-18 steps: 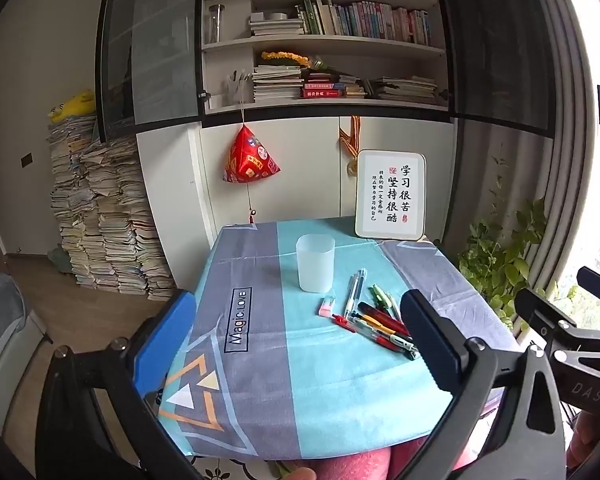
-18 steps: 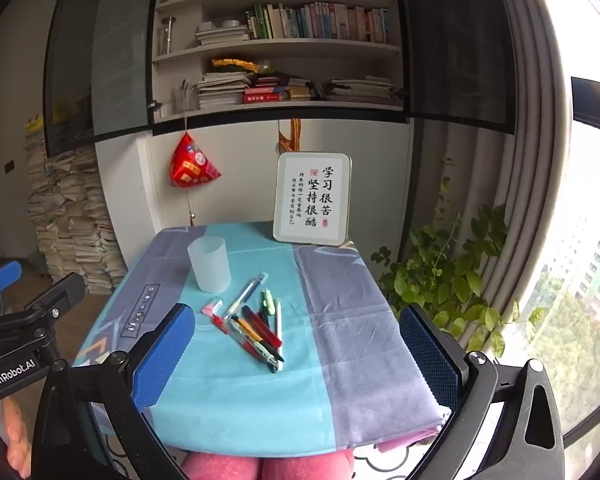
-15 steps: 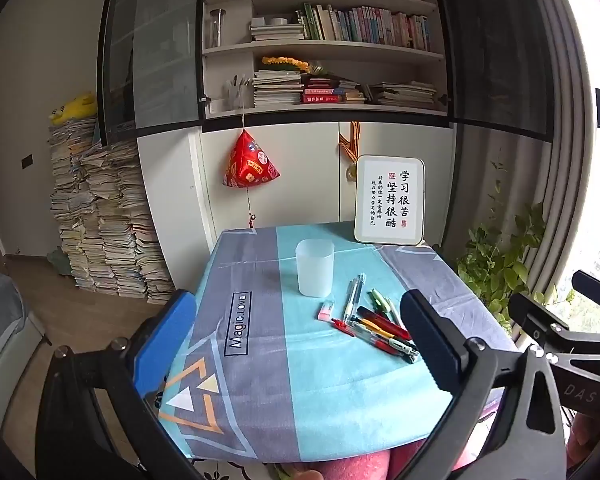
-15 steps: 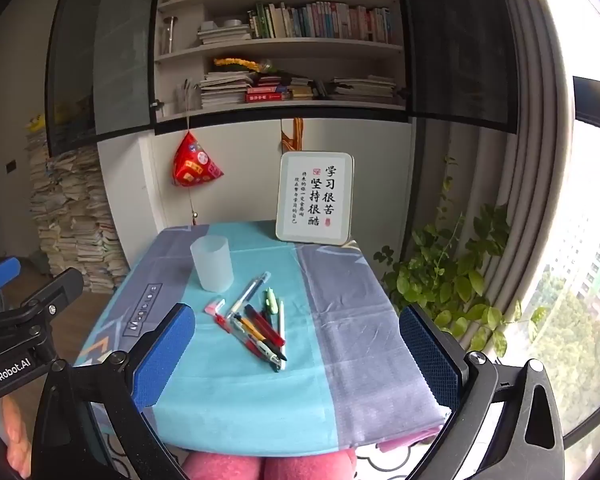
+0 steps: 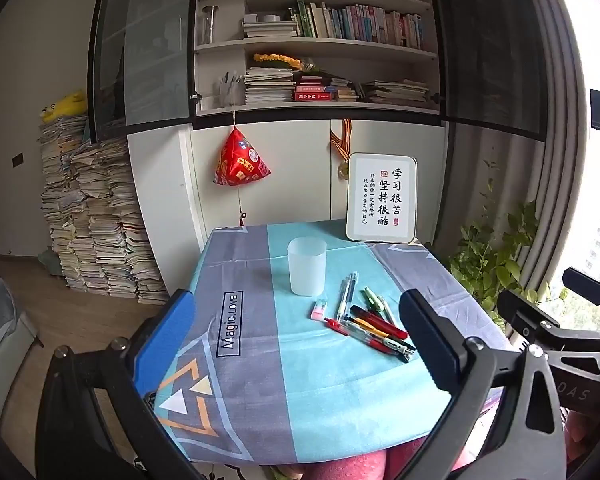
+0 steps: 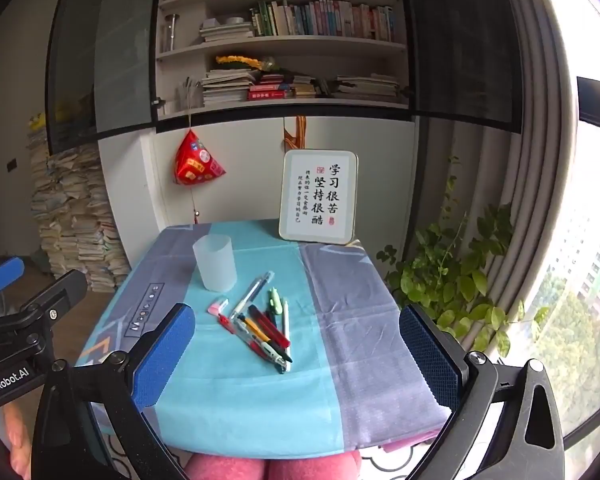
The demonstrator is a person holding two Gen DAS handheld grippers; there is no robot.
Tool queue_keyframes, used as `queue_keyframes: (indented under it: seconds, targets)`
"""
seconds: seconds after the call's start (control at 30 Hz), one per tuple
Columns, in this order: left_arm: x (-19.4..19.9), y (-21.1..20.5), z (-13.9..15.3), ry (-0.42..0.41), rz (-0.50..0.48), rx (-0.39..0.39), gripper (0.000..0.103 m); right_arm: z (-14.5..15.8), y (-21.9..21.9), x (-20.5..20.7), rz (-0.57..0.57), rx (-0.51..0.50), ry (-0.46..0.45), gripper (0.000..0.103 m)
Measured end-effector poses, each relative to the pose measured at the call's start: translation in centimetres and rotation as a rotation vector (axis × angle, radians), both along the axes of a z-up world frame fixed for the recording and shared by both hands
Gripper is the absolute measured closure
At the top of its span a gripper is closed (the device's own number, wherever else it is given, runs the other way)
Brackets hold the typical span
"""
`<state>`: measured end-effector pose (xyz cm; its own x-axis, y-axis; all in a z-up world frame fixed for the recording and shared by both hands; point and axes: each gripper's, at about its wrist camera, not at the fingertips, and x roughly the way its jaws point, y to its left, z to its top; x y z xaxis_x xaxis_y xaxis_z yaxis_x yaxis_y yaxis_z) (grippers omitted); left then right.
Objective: Organize stationery
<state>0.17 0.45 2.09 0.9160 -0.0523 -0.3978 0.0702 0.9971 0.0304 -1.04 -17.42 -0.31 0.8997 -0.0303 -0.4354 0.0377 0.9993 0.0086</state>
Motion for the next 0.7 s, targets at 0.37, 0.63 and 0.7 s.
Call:
queue_keyframes:
  seconds: [0.37, 0.63, 0.7]
  targets:
    - [0.41, 0.49, -0.72, 0.003, -0.006, -0.015, 0.002, -0.13, 0.22, 0.09, 0.001, -0.002, 0.006, 0.001]
    - [0.4, 0.24, -1.02, -0.001, -0.009, -0.012, 0.002, -0.26, 0.2, 0.35, -0.004, 0.001, 0.005, 0.001]
    - [0.53, 0.21, -1.04, 0.002, -0.01, -0.012, 0.002, -0.28, 0.22, 0.38, -0.004, 0.002, 0.006, 0.001]
